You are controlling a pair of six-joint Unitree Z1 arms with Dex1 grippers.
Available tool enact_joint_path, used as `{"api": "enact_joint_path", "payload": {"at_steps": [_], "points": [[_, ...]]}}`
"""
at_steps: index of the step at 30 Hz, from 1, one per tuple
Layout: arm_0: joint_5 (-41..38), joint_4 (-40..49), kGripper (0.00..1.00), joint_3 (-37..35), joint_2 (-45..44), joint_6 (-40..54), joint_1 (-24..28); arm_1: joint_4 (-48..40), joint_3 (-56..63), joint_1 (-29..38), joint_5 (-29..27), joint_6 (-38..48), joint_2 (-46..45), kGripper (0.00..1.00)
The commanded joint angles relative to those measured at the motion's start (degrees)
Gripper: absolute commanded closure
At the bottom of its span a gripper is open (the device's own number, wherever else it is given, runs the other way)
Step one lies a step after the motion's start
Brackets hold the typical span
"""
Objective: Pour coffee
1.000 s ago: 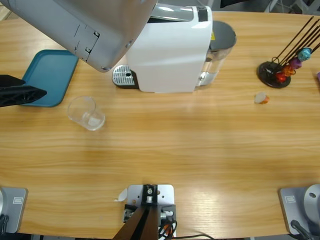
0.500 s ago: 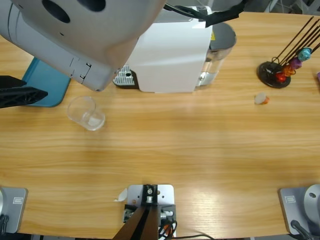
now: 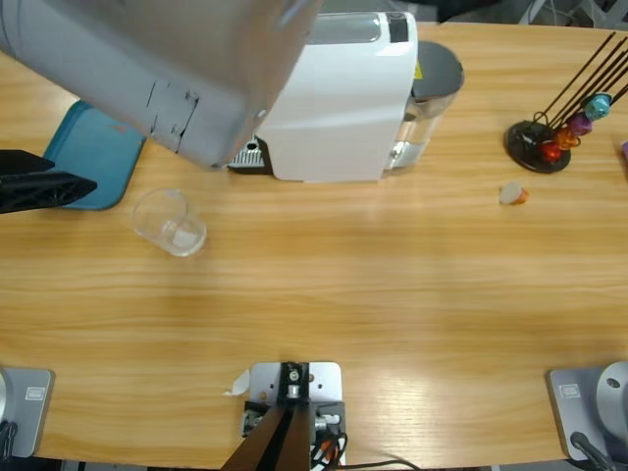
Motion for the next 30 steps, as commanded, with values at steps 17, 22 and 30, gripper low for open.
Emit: {"api": "enact_joint_path", "payload": {"at_steps": [17, 22, 30], "points": [[0.38, -0.68, 0.17, 1.85, 2.08, 0.1, -0.52, 8.72, 1.16, -16.07, 14.69, 4.58, -12.86, 0.0], [0.42, -0.74, 0.17, 1.93, 1.5, 0.1, -0.52, 8.67, 7.68, -17.22, 17.19, 4.4, -21.07, 0.0], [0.33, -3.27, 0.096, 3.59, -0.86, -0.26, -0.52, 1.11, 28.57, -17.22, 18.91, 4.66, -36.05, 0.0]]}}
